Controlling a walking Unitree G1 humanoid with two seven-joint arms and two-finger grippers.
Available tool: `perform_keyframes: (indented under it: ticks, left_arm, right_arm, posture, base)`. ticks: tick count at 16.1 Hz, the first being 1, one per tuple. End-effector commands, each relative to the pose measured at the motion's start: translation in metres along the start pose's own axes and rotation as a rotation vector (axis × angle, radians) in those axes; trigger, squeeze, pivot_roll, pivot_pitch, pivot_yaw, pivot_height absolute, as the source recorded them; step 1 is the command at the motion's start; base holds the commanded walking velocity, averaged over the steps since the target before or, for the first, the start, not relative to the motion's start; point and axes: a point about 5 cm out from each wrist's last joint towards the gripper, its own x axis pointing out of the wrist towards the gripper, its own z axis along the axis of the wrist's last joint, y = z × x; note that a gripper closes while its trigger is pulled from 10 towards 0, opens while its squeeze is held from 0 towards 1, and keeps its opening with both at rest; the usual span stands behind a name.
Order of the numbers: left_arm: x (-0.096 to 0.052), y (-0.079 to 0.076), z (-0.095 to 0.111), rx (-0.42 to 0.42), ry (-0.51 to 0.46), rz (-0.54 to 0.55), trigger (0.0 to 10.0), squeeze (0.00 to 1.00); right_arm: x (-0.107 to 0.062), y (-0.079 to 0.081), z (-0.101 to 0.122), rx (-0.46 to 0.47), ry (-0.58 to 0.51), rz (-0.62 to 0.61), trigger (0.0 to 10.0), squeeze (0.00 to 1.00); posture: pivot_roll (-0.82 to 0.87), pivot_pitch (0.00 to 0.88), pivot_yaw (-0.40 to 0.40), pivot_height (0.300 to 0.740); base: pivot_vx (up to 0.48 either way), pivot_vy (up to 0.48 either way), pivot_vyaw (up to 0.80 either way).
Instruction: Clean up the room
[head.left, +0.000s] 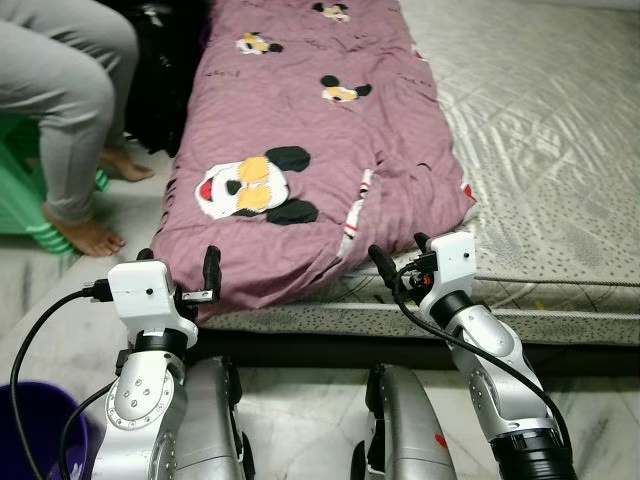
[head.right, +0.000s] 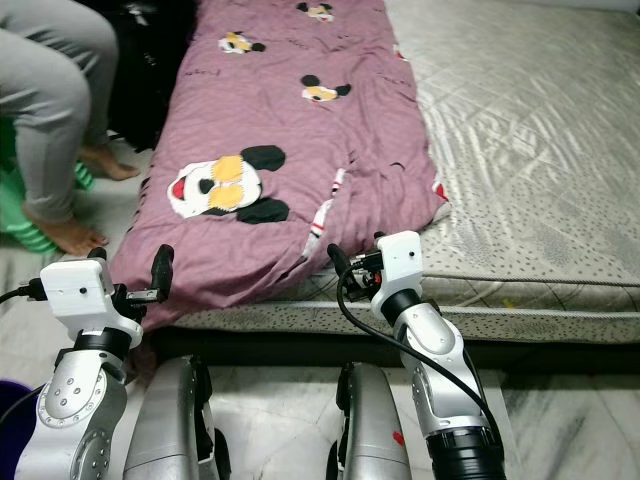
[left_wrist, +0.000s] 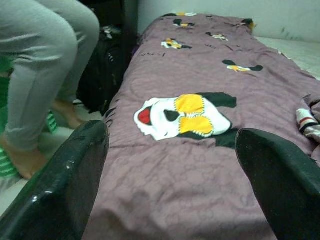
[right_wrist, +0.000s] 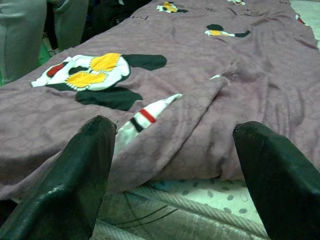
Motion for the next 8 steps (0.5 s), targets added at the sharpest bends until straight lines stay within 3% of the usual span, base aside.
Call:
perform_keyframes:
  ticks: [1, 6, 8]
  left_arm:
    - [-0.0002, 0.0006, -0.0018, 0.001, 0.010, -0.001, 10.0, 0.00]
    - [-0.0013, 0.0010, -0.0011, -0.006, 0.007, -0.009, 10.0, 0.00]
    - [-0.0015, 0.0004, -0.0012, -0.011, 0.008, -0.012, 10.0, 0.00]
  right_arm:
    - [-0.0009, -0.0031, -0.0008, 0.002, 0.000, -0.016, 10.0, 0.00]
    - [0.0000, -0.0020, -0.0003, 0.012, -0.006, -0.014, 10.0, 0.00]
    - [0.0002, -0.0028, -0.0004, 0.015, -0.005, -0.020, 10.0, 0.00]
  posture:
    - [-0.04, 0.172, -0.047, 0.555]
    - [-0.03, 0.177, -0.050, 0.555]
    - [-0.03, 0.180, -0.049, 0.555]
  base:
    - [0.000, 0.000, 0.00]
    - [0.000, 0.000, 0.00]
    - [0.000, 0.000, -0.80]
